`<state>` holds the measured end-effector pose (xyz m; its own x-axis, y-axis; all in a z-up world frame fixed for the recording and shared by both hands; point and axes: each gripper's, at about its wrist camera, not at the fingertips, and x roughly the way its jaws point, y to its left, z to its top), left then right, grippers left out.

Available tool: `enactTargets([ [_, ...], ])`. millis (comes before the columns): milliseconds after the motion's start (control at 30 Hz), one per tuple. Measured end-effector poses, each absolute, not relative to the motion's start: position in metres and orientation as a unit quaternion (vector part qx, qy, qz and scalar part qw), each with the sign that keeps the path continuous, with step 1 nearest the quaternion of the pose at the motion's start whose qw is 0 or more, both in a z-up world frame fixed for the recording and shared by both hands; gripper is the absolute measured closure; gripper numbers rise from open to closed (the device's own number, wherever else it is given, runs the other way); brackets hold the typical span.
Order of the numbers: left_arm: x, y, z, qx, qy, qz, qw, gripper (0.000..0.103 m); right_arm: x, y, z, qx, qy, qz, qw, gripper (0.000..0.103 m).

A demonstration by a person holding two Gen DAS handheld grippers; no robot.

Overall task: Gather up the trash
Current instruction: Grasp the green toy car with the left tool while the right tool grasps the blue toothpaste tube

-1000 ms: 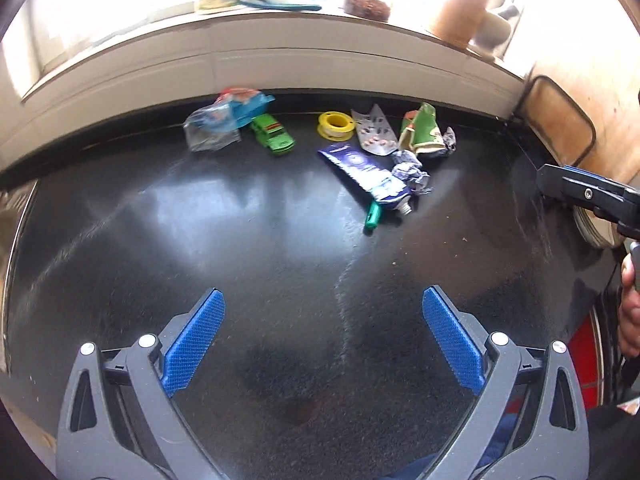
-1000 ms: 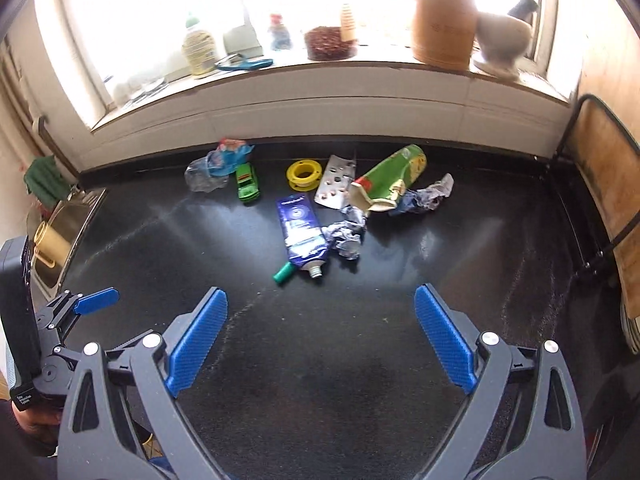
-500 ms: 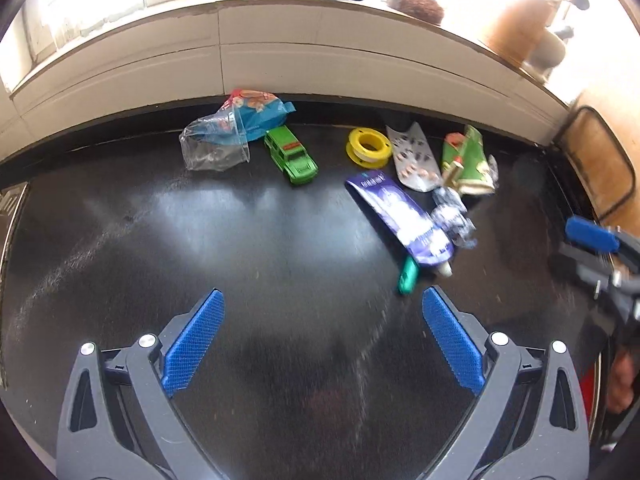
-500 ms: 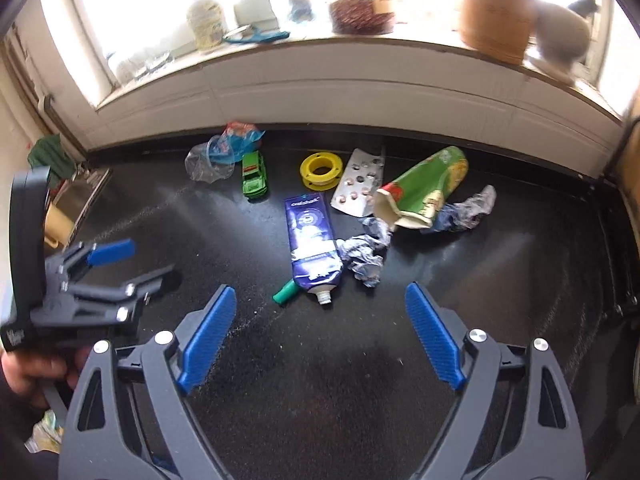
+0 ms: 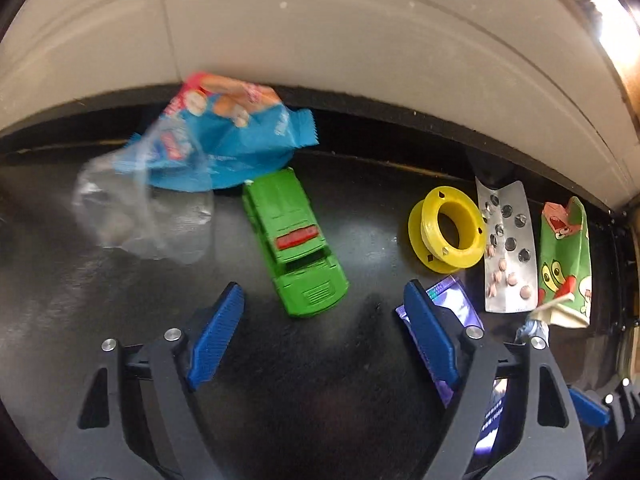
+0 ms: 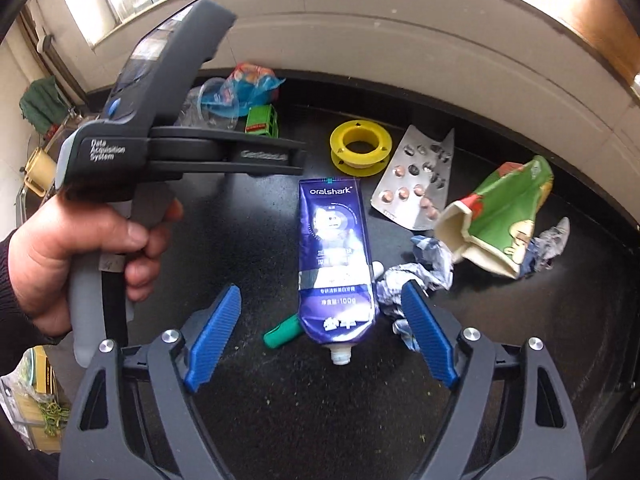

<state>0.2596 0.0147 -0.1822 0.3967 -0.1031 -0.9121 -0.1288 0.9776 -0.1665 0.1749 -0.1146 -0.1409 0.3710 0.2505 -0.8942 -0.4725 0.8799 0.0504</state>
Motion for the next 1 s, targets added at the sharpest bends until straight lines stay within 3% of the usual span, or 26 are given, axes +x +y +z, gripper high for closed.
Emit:
enactTargets([
  [233, 0.279, 0.004, -0.180, -0.070, 0.529, -0.002, 0.846, 0.031, 0.192, -0.091, -0.173, -0.169, 0.510, 0.227, 0.812, 0.031],
  [400, 0.287, 0.009, -0.175, -0.070, 0.529, -0.004, 0.846, 0.067, 0.202, -0.088, -0.184, -0.155, 0.525, 0.212, 0.810, 0.035],
  [500, 0.288, 0.015, -0.173, -0.078, 0.530, -0.017, 0.844, 0.069, 0.206, -0.088, -0.191, -0.154, 0.528, 0.210, 0.808, 0.038],
  [567, 0.285, 0.024, -0.170, -0.084, 0.535, -0.021, 0.840, 0.071, 0.208, -0.087, -0.191, -0.156, 0.526, 0.214, 0.808, 0.051],
  [1000, 0.194, 0.064, -0.101, -0.071, 0.500, -0.014, 0.863, 0.073, 0.184, -0.117, -0.135, -0.108, 0.501, 0.220, 0.830, 0.052],
])
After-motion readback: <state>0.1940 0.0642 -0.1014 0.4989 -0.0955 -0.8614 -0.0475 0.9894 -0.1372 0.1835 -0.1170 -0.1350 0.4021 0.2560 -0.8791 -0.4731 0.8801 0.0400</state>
